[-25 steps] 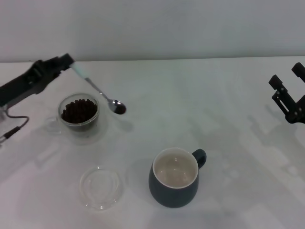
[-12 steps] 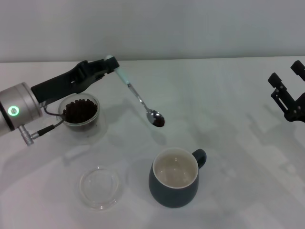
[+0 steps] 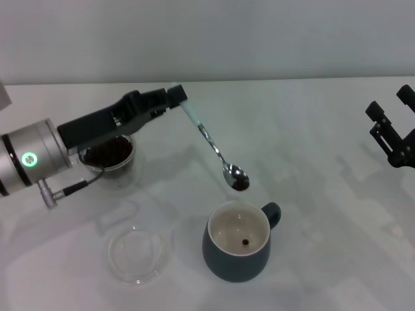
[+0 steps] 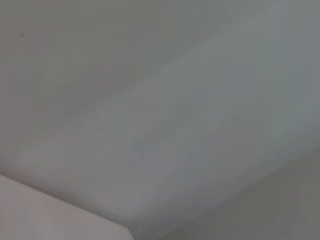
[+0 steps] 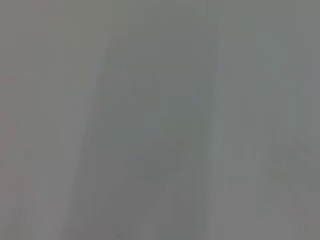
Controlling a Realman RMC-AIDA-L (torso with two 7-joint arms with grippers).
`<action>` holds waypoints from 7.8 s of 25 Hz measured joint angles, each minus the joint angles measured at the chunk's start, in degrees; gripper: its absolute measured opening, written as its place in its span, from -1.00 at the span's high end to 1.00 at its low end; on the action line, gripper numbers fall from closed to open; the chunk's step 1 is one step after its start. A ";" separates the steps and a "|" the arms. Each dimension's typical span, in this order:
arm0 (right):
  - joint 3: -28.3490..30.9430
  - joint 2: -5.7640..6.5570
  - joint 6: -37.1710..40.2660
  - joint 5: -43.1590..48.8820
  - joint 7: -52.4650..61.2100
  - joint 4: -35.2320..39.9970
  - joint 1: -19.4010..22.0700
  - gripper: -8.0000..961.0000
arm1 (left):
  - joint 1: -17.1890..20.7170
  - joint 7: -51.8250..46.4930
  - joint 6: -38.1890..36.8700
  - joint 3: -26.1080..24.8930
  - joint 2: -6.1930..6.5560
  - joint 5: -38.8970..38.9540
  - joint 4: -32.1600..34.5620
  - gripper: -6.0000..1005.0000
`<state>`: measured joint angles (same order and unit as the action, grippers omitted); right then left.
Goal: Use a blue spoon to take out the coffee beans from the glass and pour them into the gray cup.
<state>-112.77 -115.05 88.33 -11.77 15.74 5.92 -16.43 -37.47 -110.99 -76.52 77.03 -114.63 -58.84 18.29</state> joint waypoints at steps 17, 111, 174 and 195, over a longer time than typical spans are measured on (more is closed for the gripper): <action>0.00 -0.09 0.00 0.09 0.15 -0.29 0.44 -0.27 | 0.28 0.88 0.26 -0.04 -0.38 -7.89 2.93 0.73; 0.53 -0.09 -5.35 -0.36 0.08 0.01 -1.04 -0.27 | 14.54 5.40 -0.68 -19.43 -0.36 -36.13 15.45 0.72; 0.53 0.00 -5.49 -0.42 0.51 0.24 -0.71 -0.27 | 18.10 19.49 -3.20 -19.91 -1.44 -21.29 18.91 0.53; 1.12 -0.09 -3.67 -0.62 0.51 2.33 -0.39 -0.27 | 26.68 53.50 -3.17 -36.30 -4.30 -2.97 8.80 0.53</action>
<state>-111.64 -115.14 84.66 -12.40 16.25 8.25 -16.83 -10.80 -57.49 -79.69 40.73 -118.92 -61.81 27.09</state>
